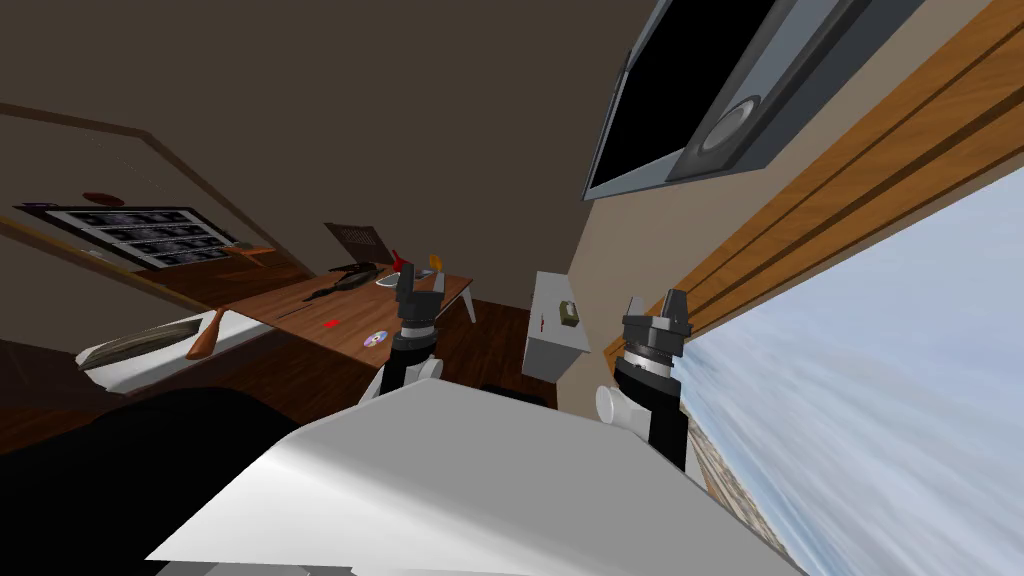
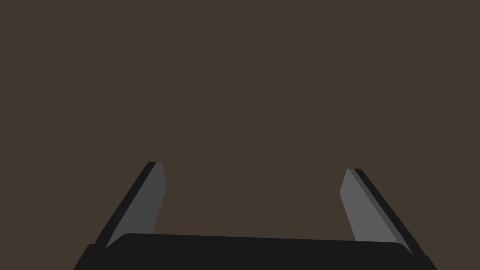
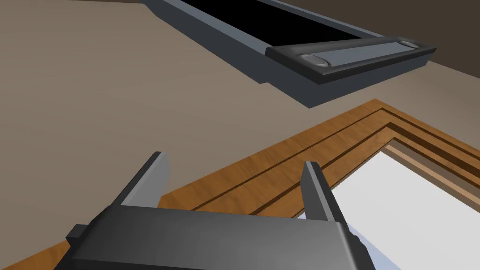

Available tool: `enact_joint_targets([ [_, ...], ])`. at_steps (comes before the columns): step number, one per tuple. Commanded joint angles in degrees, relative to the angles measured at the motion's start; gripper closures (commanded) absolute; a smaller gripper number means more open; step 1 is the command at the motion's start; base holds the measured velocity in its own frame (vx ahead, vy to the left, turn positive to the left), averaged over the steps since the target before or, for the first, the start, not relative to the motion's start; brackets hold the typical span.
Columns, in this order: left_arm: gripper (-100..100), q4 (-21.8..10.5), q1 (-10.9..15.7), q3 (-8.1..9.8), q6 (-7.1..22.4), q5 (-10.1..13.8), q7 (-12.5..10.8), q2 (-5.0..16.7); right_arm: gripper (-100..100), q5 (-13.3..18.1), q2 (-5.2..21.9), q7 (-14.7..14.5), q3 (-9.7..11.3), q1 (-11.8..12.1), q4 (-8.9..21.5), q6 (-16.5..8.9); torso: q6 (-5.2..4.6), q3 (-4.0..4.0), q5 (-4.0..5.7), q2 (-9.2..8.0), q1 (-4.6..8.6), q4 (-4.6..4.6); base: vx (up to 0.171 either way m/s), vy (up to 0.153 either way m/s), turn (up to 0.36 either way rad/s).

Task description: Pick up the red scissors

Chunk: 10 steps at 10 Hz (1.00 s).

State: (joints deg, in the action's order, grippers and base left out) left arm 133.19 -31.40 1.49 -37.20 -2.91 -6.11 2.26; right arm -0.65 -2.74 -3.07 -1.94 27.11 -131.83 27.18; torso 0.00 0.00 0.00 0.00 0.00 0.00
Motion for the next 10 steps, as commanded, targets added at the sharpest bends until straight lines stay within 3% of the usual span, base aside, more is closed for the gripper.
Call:
enact_joint_targets([
  [1,0,0.0,0.0,0.0,0.0,0.0,0.0,0.0,-100,-0.2,2.0,0.4,-0.1,0.0,0.3,-0.3,0.0,0.0,0.0,0.0,0.0,0.0,-0.019,0.008,0.038],
  [5,0,0.0,0.0,0.0,0.0,0.0,0.0,0.0,-100,-1.8,8.7,2.5,-0.5,0.1,2.0,-2.4,0.01,0.15,-0.01,-0.26,-0.04,0.06,-0.067,0.019,0.097],
  [10,0,0.0,0.0,-0.01,0.0,0.0,0.0,0.0,-100,-5.7,17.8,5.9,-0.8,0.8,6.0,-7.5,0.02,0.17,-0.04,-0.29,-0.16,0.07,-0.08,0.048,0.181],
])
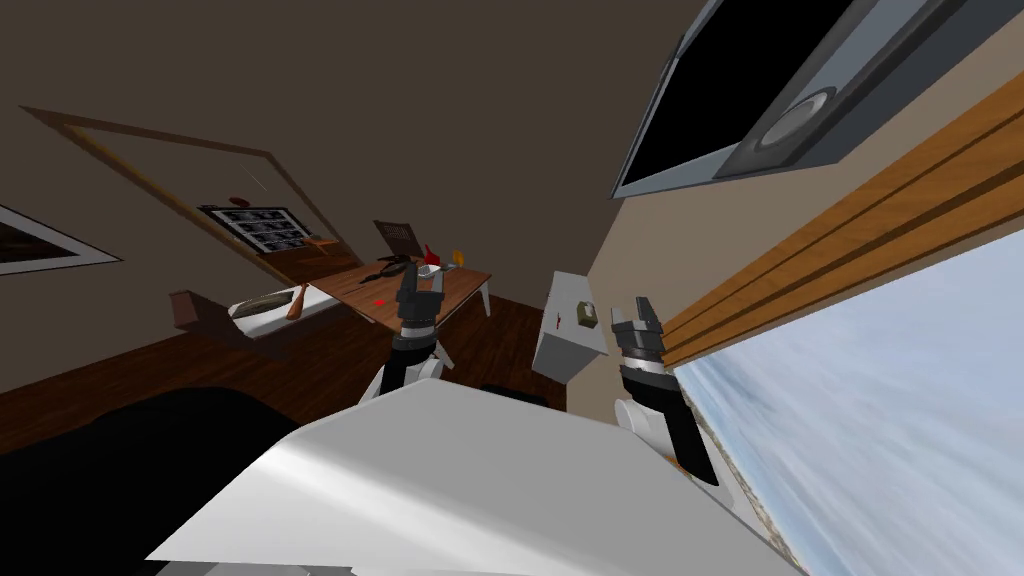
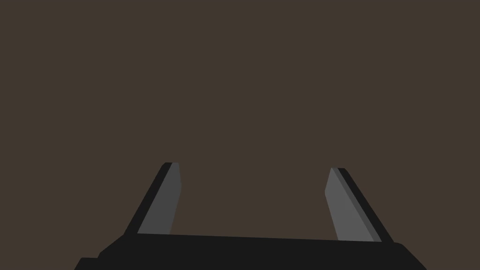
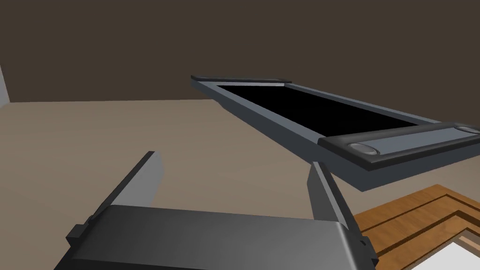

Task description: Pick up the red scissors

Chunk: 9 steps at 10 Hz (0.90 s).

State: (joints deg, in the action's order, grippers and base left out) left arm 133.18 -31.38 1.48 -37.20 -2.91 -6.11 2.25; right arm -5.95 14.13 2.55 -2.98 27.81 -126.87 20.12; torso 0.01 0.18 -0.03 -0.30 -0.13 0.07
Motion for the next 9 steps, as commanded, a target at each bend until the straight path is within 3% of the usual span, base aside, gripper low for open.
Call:
enact_joint_targets([
  [1,0,0.0,0.0,0.0,0.0,0.0,0.0,0.0,-100,-1.5,2.9,0.9,0.3,0.4,2.1,-1.8,0.0,0.0,0.0,0.0,0.0,0.0,-0.081,0.052,0.248],
  [2,0,0.0,0.0,0.0,0.0,0.0,0.0,0.0,-100,-1.5,3.5,0.9,0.3,0.4,2.1,-1.8,0.01,0.01,0.0,-0.01,-0.01,0.0,-0.048,0.038,0.064],
  [5,0,0.0,0.0,0.0,0.0,0.0,0.0,0.0,-100,-5.1,9.2,2.1,0.8,1.7,5.3,-6.5,0.02,-0.08,-0.01,0.15,-0.02,-0.03,-0.035,0.06,0.242],
  [8,0,0.0,0.0,0.0,0.0,0.0,0.0,0.0,-100,-6.5,12.4,2.3,1.1,2.3,6.5,-8.3,0.0,-0.12,0.01,0.21,0.06,-0.04,-0.015,0.034,0.111],
  [9,0,0.0,0.0,0.01,0.0,0.0,0.0,0.0,-100,-7.9,14.2,2.3,1.5,2.9,7.6,-10.1,-0.04,-0.13,0.02,0.23,0.12,-0.04,-0.004,0.04,0.145],
])
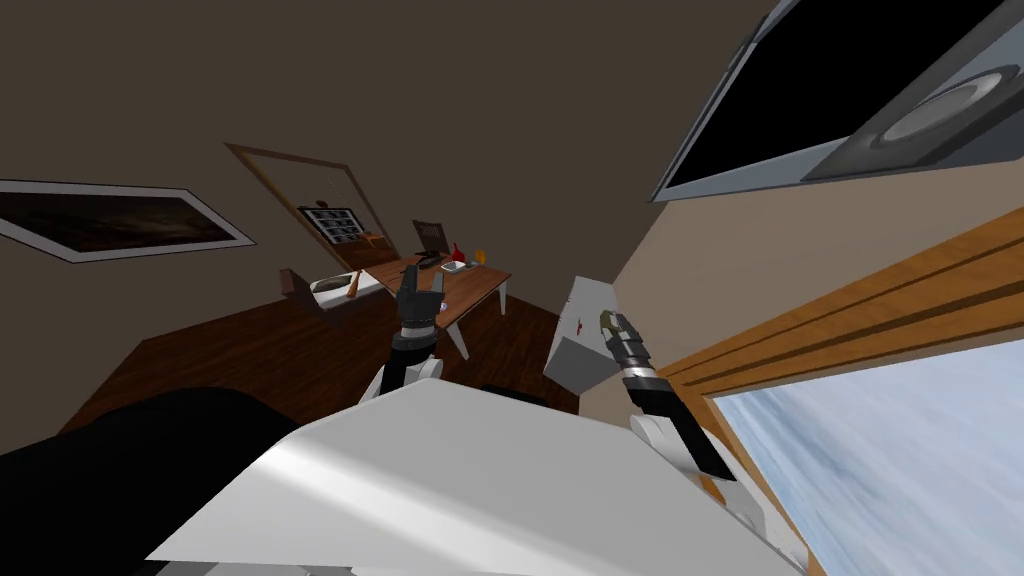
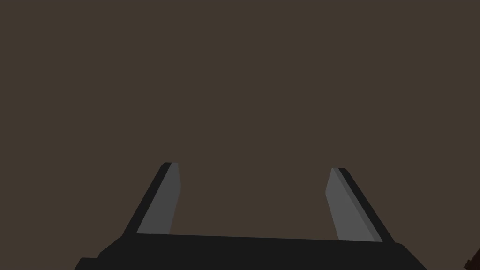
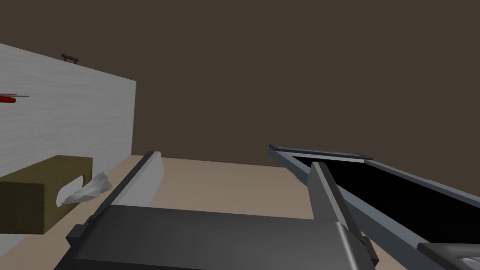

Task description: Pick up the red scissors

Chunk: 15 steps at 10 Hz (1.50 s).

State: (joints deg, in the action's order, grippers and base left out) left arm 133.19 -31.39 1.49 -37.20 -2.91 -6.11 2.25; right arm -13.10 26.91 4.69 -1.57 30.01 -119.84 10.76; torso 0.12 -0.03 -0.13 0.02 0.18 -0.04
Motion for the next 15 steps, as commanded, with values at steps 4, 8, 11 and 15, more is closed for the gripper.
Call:
enact_joint_targets([
  [4,0,0.0,0.0,0.01,0.0,0.0,0.0,0.0,-100,-3.8,6.5,-0.1,1.0,2.2,3.0,-4.5,0.03,-0.12,-0.06,0.16,0.46,-0.09,0.009,0.03,0.154],
  [8,0,0.0,0.0,0.0,0.0,0.0,0.0,0.0,-100,-7.0,12.3,-0.9,2.1,3.9,5.4,-8.4,0.25,-0.33,-0.22,0.42,1.14,-0.24,0.032,0.023,0.181],
  [11,0,0.0,0.0,0.01,0.0,0.0,0.0,0.0,-100,-10.2,17.5,-2.3,3.4,5.7,7.7,-12.4,0.2,-0.36,-0.2,0.47,1.25,-0.25,0.051,0.012,0.166],
  [15,0,0.0,0.0,0.02,0.0,0.0,0.0,0.0,-100,-13.4,22.8,-4.1,4.9,7.7,10.0,-16.3,0.2,-0.38,-0.19,0.5,1.26,-0.26,0.058,0.003,0.143],
])
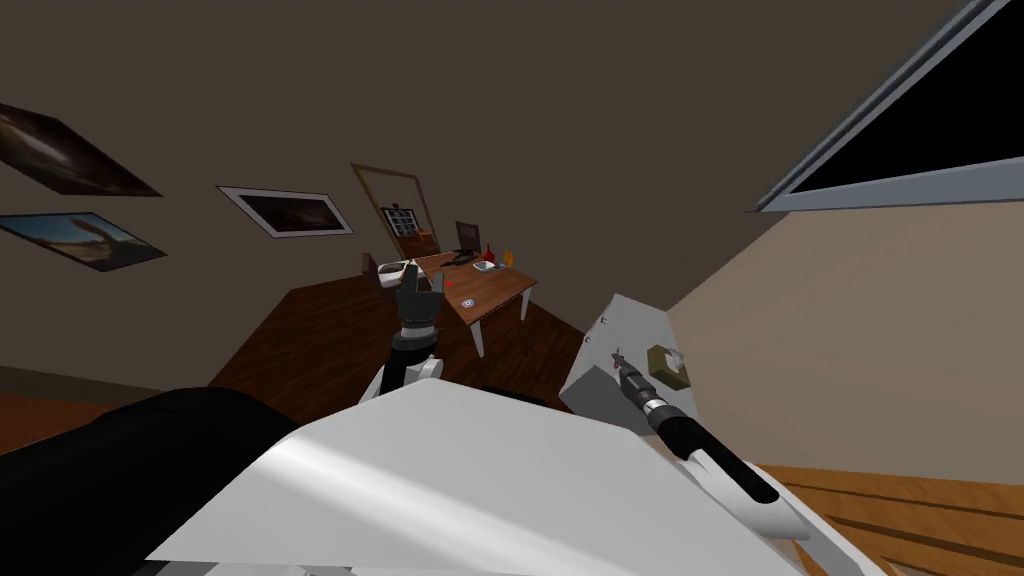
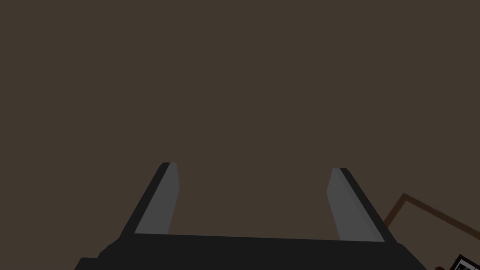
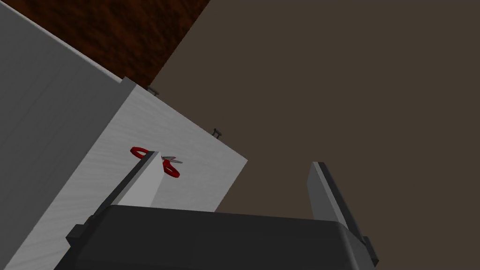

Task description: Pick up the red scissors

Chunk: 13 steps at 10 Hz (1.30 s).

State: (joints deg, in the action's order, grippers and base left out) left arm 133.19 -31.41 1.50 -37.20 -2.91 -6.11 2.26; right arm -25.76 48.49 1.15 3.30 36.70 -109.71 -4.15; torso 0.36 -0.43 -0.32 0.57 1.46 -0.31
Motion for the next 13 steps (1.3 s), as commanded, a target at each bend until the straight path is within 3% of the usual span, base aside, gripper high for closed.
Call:
enact_joint_targets([
  [1,0,0.0,0.0,0.0,0.0,0.0,0.0,0.0,-100,-2.4,2.9,-1.7,0.9,2.0,1.0,-2.9,0.0,0.0,0.0,0.0,0.0,0.0,0.104,0.011,0.317],
  [3,0,0.0,0.0,0.01,0.0,0.0,0.0,0.0,-100,-3.9,6.1,-2.9,1.7,3.0,2.0,-4.9,-0.05,-0.06,0.0,0.09,0.01,-0.02,0.094,-0.017,0.12],
  [4,0,0.0,0.0,0.0,0.0,0.0,0.0,0.0,-100,-3.9,6.1,-2.9,1.7,3.0,2.0,-5.2,-0.02,-0.07,0.01,0.11,0.06,-0.03,0.074,-0.025,0.091],
  [6,0,0.0,0.0,0.0,0.0,0.0,0.0,0.0,-100,-6.9,10.4,-5.5,3.4,5.0,4.0,-8.7,-0.02,-0.06,0.01,0.1,0.07,-0.02,0.115,-0.023,0.217],
  [7,0,0.0,0.0,0.0,0.0,0.0,0.0,0.0,-100,-6.9,10.6,-5.5,3.4,5.0,4.0,-8.7,-0.02,-0.12,0.01,0.22,0.07,-0.05,0.115,-0.028,0.078],
  [10,0,0.0,0.0,0.01,0.0,0.0,0.0,0.0,-100,-10.9,16.3,-9.8,5.9,7.9,6.4,-13.3,-0.03,-0.15,0.03,0.25,0.13,-0.06,0.132,-0.053,0.196],
  [13,0,0.0,0.0,0.01,0.0,0.0,0.0,0.0,-100,-12.0,18.3,-11.3,6.7,8.8,7.1,-14.6,-0.04,-0.15,0.04,0.25,0.1,-0.06,0.111,-0.047,0.071],
])
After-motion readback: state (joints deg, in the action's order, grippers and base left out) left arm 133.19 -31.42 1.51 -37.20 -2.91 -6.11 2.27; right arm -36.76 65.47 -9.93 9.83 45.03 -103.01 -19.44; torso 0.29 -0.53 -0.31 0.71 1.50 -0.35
